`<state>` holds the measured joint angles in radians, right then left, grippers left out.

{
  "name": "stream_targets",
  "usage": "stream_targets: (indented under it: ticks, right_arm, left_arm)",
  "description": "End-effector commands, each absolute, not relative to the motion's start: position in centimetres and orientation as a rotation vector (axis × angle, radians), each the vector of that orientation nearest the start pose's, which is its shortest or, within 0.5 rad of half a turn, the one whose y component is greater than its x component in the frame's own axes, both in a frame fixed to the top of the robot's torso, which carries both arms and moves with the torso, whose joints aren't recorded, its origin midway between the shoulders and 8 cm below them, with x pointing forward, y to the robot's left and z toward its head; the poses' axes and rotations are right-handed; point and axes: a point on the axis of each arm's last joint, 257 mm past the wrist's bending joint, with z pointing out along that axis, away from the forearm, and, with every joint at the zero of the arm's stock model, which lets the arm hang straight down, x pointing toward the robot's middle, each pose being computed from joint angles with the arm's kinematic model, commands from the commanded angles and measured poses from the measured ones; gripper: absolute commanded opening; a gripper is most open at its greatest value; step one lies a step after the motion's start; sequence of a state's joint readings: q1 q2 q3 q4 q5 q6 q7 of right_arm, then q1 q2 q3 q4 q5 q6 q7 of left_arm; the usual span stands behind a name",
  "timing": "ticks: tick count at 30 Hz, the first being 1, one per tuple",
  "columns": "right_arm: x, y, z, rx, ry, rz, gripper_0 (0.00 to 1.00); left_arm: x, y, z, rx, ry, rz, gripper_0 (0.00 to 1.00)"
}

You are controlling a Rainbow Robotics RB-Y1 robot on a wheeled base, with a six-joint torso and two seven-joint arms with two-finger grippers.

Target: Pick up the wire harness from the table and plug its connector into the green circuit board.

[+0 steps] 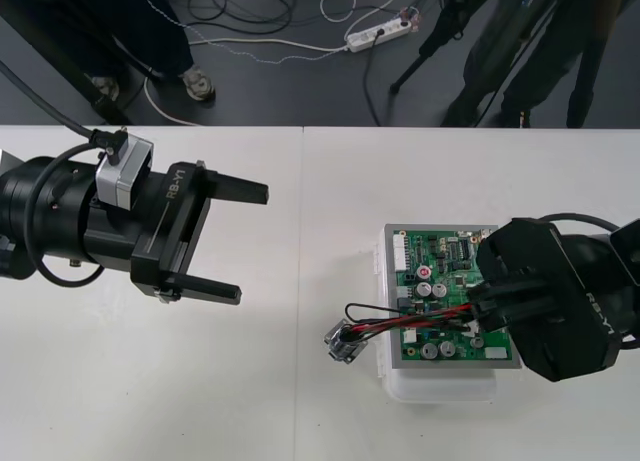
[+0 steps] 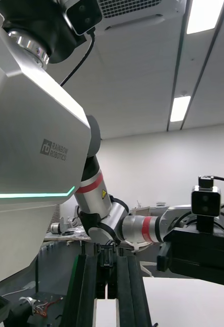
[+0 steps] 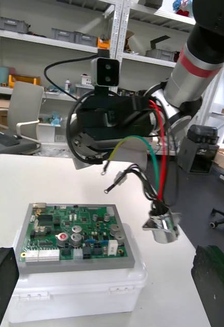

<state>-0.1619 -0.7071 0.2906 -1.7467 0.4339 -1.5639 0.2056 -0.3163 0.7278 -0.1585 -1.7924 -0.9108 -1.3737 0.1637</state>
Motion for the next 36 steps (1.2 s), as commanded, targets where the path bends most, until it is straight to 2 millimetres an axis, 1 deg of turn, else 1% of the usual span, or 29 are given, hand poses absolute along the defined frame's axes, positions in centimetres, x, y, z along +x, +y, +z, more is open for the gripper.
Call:
stream_targets:
  ticks: [1,3,5,8,13,15,19,21,25,27,29,36]
  right_arm:
    - [20.8,-8.4,-1.1,-1.266,0.437,1.429,0.00]
    - [20.7,-8.1,-1.2,-1.281,0.429,1.419,0.00]
    - [20.1,-7.5,-1.4,-1.315,0.415,1.407,0.00]
    - [19.8,-6.9,-1.8,-1.342,0.417,1.398,0.00]
    - [21.5,-5.3,-1.8,-1.322,0.472,1.348,0.00]
    - [22.6,-4.4,-1.8,-1.307,0.512,1.323,0.00]
    - [24.2,-3.5,-1.4,-1.262,0.588,1.325,0.00]
    - [25.1,-3.0,-1.2,-1.249,0.622,1.296,0.00]
    - [26.5,-2.8,-1.0,-1.242,0.668,1.242,0.00]
    - [27.6,-2.8,-1.0,-1.241,0.706,1.195,0.00]
    - [28.3,-3.0,-1.0,-1.231,0.734,1.180,0.00]
    - [29.7,-3.6,-0.9,-1.200,0.771,1.125,0.00]
  left_arm:
    - [32.2,5.8,-3.4,1.486,0.912,-0.992,1.00]
    - [32.3,5.8,-3.1,1.479,0.892,-0.979,1.00]
    - [32.3,5.7,-2.7,1.466,0.878,-0.985,1.00]
    - [32.3,5.7,-2.5,1.463,0.862,-0.978,1.00]
    - [32.4,5.8,-2.6,1.457,0.837,-0.951,1.00]
    - [32.3,5.9,-2.8,1.445,0.842,-0.958,1.00]
    - [32.2,6.0,-3.0,1.441,0.839,-0.959,1.00]
    - [32.2,6.0,-3.0,1.442,0.835,-0.953,1.00]
    - [32.1,5.9,-2.9,1.443,0.823,-0.951,1.00]
    - [32.0,5.6,-3.1,1.442,0.819,-0.962,1.00]
    - [31.7,5.3,-3.1,1.440,0.812,-0.974,1.00]
    - [31.4,3.9,-3.4,1.460,0.798,-0.988,1.00]
